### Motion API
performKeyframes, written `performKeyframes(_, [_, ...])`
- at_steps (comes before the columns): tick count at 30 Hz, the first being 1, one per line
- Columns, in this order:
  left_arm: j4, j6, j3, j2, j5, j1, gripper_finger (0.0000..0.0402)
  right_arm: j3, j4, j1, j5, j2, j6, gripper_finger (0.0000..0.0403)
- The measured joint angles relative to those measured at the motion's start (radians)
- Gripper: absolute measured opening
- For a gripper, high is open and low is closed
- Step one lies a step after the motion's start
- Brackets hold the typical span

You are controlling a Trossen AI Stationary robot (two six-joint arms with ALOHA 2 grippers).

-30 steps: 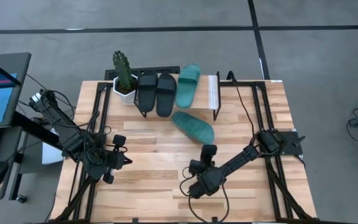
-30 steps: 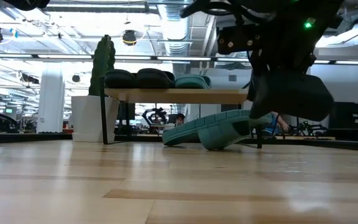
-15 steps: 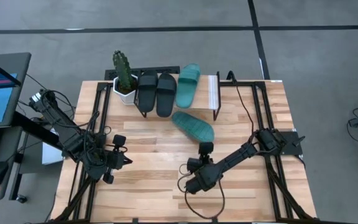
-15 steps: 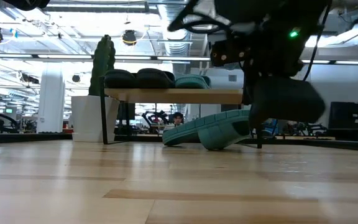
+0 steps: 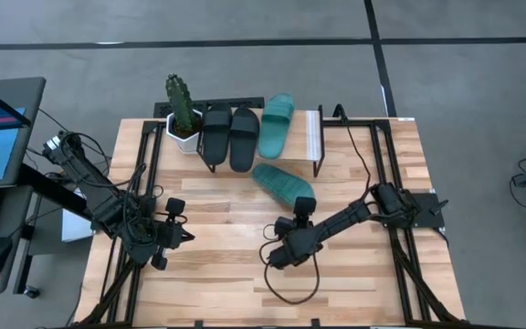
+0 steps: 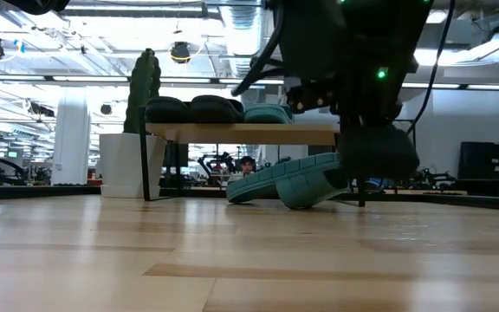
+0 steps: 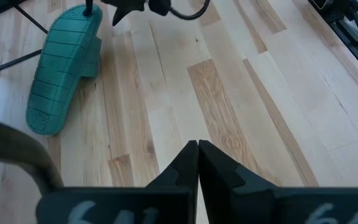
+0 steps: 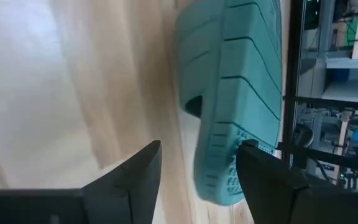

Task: Pick and place slides into the shelf
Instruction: Put the green slide on the shelf

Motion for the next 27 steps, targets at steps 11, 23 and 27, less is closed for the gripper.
performKeyframes(11, [0.0, -0.006, 0.0, 0.0, 0.0, 0.0, 0.0002, -0.006, -0.001, -0.096, -0.017, 0.0, 0.1, 0.017])
performKeyframes(23, [0.0, -0.007, 0.0, 0.0, 0.0, 0.0, 0.0002, 0.009, -0.049, -0.048, -0.132, 0.001, 0.173, 0.0038])
performKeyframes(27, [0.0, -0.01, 0.0, 0.0, 0.001, 0.0, 0.0002, 0.064, -0.123, 0.029, -0.171, 0.001, 0.221, 0.0038])
